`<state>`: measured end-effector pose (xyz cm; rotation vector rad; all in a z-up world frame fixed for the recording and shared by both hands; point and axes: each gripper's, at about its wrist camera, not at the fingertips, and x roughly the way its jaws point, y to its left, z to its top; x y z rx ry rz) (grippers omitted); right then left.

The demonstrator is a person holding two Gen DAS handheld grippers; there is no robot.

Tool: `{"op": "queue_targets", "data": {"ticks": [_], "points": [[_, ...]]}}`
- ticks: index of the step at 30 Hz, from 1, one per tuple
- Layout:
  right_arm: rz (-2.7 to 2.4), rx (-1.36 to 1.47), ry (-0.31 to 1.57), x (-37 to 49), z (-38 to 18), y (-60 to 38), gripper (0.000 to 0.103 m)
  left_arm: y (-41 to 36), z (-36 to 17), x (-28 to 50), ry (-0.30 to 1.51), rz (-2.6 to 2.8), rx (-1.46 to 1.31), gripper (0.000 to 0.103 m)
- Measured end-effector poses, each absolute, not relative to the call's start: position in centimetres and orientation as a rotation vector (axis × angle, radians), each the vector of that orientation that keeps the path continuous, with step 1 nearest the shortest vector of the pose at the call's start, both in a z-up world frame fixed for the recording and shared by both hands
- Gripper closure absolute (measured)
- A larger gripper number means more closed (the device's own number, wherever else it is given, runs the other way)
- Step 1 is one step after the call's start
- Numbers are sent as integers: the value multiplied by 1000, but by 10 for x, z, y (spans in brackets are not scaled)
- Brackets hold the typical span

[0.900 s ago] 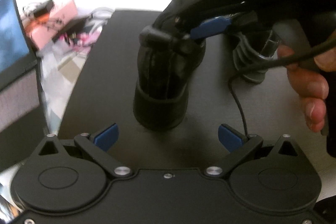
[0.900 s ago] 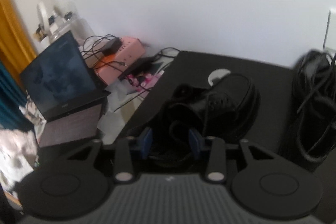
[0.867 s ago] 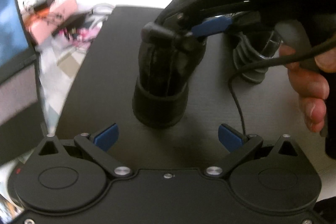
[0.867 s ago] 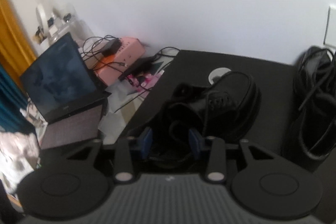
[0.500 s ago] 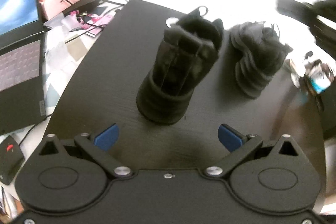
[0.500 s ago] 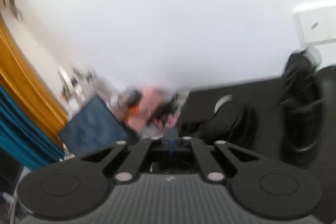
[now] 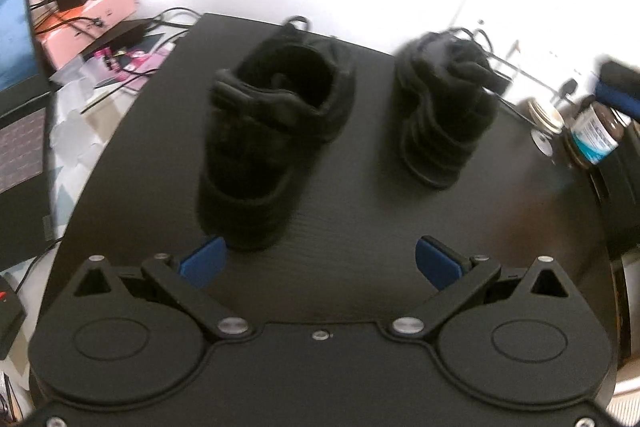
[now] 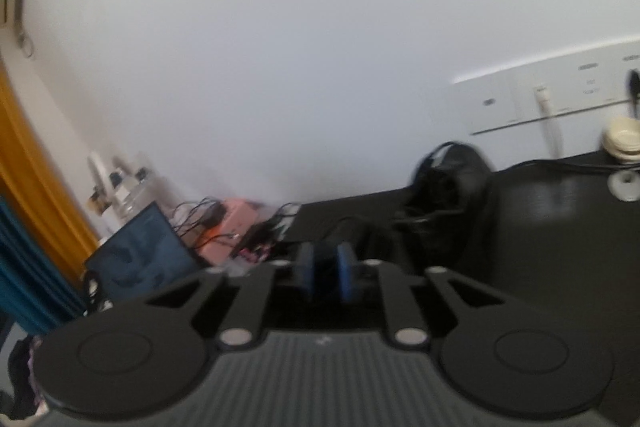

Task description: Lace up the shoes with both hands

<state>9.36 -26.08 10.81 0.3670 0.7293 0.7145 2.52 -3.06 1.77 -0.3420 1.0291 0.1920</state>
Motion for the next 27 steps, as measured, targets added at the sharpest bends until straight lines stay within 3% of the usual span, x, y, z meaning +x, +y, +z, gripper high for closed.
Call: {"op": "queue_targets", "data": {"ticks": [11, 21, 23, 25, 27], "points": [[882, 34, 867, 117, 77, -102, 69, -3, 8, -13, 1028, 214, -338, 0], [752, -114, 1062, 146, 43, -38, 64, 4, 3, -22, 1017, 192, -363, 0], [744, -102, 1079, 151, 41, -32, 70, 4, 2, -23, 1012, 197, -370, 0], [745, -94, 1097, 152, 40, -31, 96, 5, 2, -24, 1006, 201, -377, 0], [746, -40, 1100, 152, 43, -39, 99, 7, 2, -24, 1003, 207, -384, 0]]}}
